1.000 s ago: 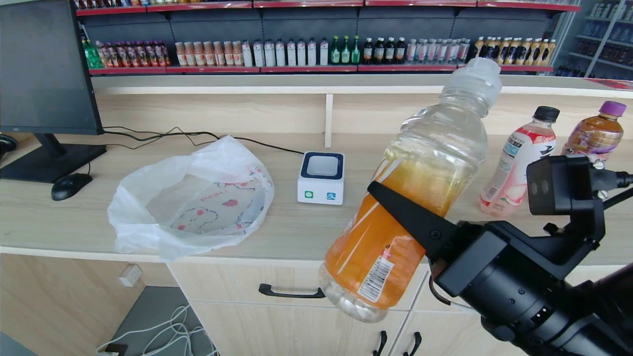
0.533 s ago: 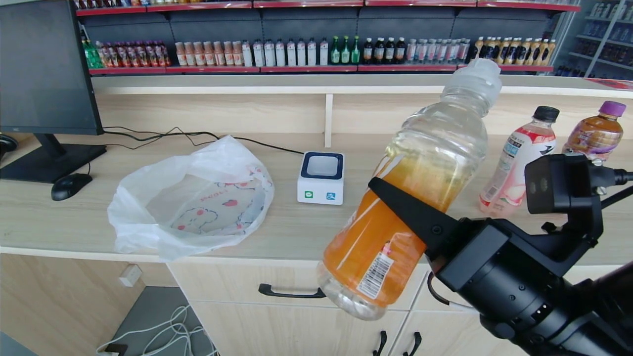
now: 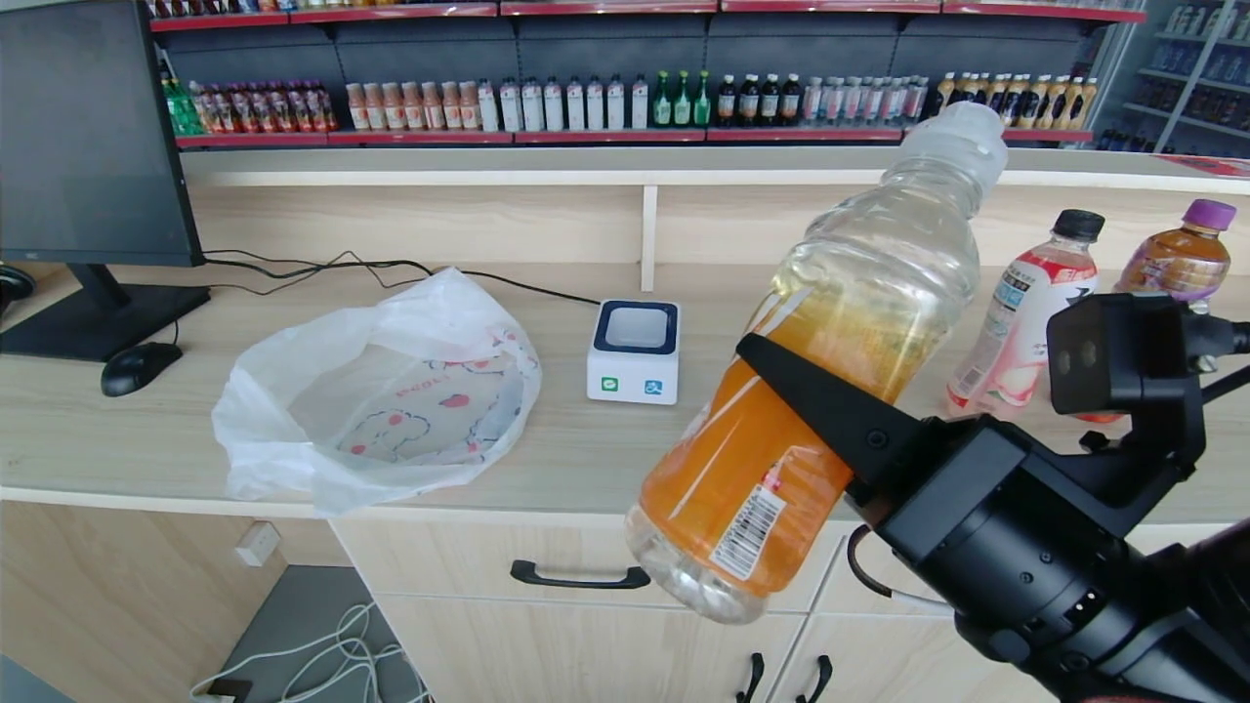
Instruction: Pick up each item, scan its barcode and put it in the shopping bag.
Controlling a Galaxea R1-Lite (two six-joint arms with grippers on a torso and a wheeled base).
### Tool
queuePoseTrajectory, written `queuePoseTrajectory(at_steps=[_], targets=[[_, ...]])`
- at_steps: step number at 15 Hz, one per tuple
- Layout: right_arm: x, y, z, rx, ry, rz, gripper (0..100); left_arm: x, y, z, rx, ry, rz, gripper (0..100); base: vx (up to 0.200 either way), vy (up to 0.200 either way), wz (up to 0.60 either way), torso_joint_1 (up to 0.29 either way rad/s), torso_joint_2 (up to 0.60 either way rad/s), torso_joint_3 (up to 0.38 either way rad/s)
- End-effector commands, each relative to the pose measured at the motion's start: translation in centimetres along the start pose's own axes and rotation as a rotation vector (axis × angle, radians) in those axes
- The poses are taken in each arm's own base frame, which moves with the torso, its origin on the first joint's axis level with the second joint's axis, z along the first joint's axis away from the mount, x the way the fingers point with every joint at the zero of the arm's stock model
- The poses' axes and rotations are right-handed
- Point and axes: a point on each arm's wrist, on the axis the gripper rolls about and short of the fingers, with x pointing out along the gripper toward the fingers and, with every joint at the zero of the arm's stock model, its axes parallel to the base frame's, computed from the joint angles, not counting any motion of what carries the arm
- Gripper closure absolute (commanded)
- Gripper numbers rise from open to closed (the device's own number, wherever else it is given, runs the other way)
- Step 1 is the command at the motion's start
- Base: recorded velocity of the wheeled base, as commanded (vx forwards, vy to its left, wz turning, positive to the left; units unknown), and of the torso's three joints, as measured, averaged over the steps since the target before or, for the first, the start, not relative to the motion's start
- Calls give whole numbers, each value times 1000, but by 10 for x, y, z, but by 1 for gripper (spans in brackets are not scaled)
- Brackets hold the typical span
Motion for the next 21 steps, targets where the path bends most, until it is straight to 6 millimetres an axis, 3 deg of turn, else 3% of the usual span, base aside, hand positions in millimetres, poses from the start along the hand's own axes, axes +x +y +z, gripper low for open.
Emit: queuePoseTrajectory(at_steps=[1, 7, 10, 21], targets=[[0, 1, 1, -2, -4, 4, 100, 0, 0, 0, 0, -2, 0, 0, 0, 0, 0, 0, 0, 0], [0, -5, -2, -168, 10, -18, 100, 0, 0, 0, 0, 2, 1, 0, 0, 0, 0, 0, 0, 0], [3, -23, -4, -329, 20, -79, 100, 0, 0, 0, 0, 2, 1, 0, 0, 0, 0, 0, 0, 0], [9, -45, 25, -760, -47, -186, 100, 0, 0, 0, 0, 2, 1, 0, 0, 0, 0, 0, 0, 0]])
